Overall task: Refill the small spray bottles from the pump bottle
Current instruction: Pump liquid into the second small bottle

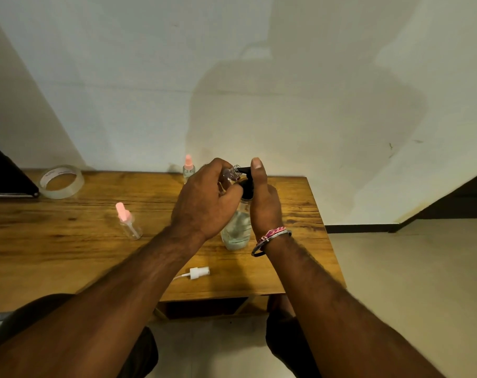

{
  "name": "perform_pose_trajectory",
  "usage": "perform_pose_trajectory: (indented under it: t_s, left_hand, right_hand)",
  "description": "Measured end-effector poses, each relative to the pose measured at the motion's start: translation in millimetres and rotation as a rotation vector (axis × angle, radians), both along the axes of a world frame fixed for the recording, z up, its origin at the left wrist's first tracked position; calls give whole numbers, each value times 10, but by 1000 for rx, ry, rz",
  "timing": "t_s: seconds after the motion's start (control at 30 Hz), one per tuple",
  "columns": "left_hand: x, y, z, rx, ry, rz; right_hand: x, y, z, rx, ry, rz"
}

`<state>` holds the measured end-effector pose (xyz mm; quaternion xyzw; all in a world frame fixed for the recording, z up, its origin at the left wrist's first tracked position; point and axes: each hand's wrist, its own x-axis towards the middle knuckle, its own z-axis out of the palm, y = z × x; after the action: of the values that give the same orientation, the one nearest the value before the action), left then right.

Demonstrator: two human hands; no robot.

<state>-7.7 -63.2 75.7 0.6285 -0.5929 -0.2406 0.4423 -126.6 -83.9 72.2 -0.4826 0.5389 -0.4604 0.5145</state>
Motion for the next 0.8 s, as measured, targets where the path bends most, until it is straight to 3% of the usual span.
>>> perform_pose_trajectory:
  t_s: [0.53, 0.8]
  left_hand:
    - [2, 21, 25, 29, -105, 54]
    - [34, 32, 51, -4, -134, 51]
  right_hand:
    - [84, -65, -103, -97, 8, -100]
    - [-48, 27, 59, -35, -7, 110]
